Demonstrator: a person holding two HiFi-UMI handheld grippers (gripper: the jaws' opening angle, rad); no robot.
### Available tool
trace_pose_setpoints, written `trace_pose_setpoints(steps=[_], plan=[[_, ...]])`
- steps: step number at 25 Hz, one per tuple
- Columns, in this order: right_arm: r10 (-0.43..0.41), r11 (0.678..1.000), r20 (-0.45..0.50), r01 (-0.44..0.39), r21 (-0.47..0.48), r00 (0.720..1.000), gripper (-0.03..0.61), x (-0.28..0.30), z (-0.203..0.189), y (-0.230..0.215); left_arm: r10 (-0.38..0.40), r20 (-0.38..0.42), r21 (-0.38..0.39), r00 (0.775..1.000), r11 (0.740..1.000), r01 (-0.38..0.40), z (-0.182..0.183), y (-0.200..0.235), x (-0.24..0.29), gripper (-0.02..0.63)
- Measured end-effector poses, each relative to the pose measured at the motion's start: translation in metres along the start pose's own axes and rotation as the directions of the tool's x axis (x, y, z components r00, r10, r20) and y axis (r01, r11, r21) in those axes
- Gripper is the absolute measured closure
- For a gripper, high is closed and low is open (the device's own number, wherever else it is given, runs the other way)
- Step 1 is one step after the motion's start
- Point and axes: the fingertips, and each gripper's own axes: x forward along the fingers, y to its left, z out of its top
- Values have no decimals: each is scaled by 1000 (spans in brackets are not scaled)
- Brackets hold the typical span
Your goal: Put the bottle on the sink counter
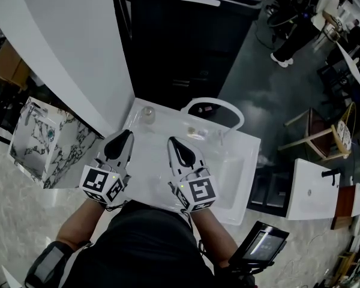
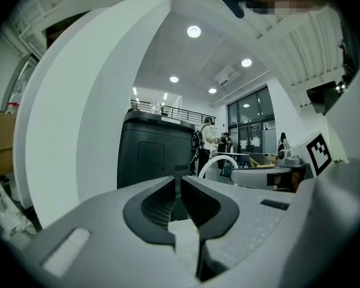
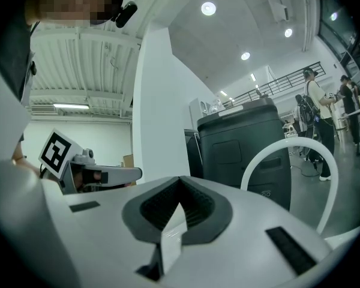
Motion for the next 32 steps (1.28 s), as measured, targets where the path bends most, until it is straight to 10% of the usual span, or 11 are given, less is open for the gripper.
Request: trace_pose_setpoints(steps=[32], plan=[[-191,981,39,190,35,981,583,12,11,-32,-88,-11,-42,996,995,88,-3,38,25,581]])
